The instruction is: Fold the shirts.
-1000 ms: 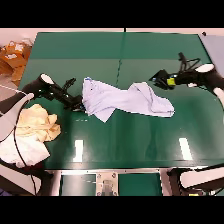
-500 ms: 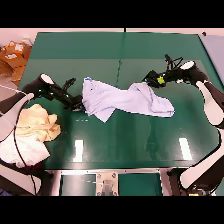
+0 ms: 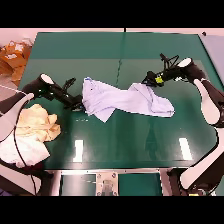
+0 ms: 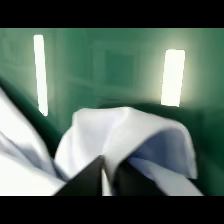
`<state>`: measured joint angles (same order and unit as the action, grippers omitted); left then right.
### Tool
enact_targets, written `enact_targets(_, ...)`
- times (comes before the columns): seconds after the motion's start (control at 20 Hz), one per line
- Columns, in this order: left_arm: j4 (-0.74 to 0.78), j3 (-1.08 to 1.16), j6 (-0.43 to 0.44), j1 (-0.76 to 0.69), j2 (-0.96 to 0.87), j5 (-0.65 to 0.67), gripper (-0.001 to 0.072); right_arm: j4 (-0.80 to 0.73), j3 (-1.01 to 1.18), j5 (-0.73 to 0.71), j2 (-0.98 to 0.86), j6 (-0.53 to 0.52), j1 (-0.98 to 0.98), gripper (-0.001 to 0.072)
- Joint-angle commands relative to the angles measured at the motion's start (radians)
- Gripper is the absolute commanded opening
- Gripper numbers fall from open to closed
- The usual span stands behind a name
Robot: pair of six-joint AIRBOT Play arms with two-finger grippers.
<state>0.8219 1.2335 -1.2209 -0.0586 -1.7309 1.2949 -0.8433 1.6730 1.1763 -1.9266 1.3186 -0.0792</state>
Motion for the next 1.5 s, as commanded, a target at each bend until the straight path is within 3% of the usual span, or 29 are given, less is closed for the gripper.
enact_targets(0.0,0.001,0.000,-0.001,0.000,-0.001,0.004,0.0024,0.039,0.057,0.019,-0.001,-0.021,0.000,0.0016)
enact_targets(0.1,0.003,0.000,-0.001,0.000,0.003,0.006,0.0024,0.037,0.170,0.046,-0.001,-0.011,-0.048,0.0014)
enact_targets(0.3,0.016,0.000,-0.005,0.000,0.013,0.011,0.0023,-0.052,0.413,0.013,-0.001,0.127,-0.216,0.0014)
enact_targets(0.55,0.100,0.000,-0.066,0.000,0.013,0.014,0.0024,-0.050,0.361,-0.138,-0.001,0.152,-0.383,0.0013)
enact_targets(0.8,0.150,0.000,-0.121,0.000,0.013,-0.001,0.0023,-0.048,0.357,-0.378,-0.022,0.152,-0.417,0.0014)
enact_targets(1.05,0.103,0.000,-0.132,0.000,0.013,-0.040,0.0023,-0.050,0.356,-0.307,-0.084,0.138,-0.383,0.0015)
enact_targets(1.1,0.098,0.000,-0.132,0.000,0.013,-0.040,0.0024,-0.052,0.357,-0.280,-0.083,0.136,-0.383,0.0042)
enact_targets(1.2,0.086,0.001,-0.132,0.000,0.014,-0.040,0.0024,-0.052,0.364,-0.212,-0.057,0.136,-0.403,0.0506)
enact_targets(1.25,0.080,0.000,-0.132,0.000,0.013,-0.039,0.0024,-0.054,0.364,-0.158,-0.032,0.137,-0.425,0.0507)
enact_targets(1.35,0.079,0.001,-0.127,0.000,0.013,-0.039,0.0024,-0.069,0.364,-0.017,0.026,0.138,-0.476,0.0394)
enact_targets(1.45,0.076,0.001,-0.092,0.000,0.013,-0.040,0.0024,-0.086,0.353,0.139,0.076,0.104,-0.520,0.0416)
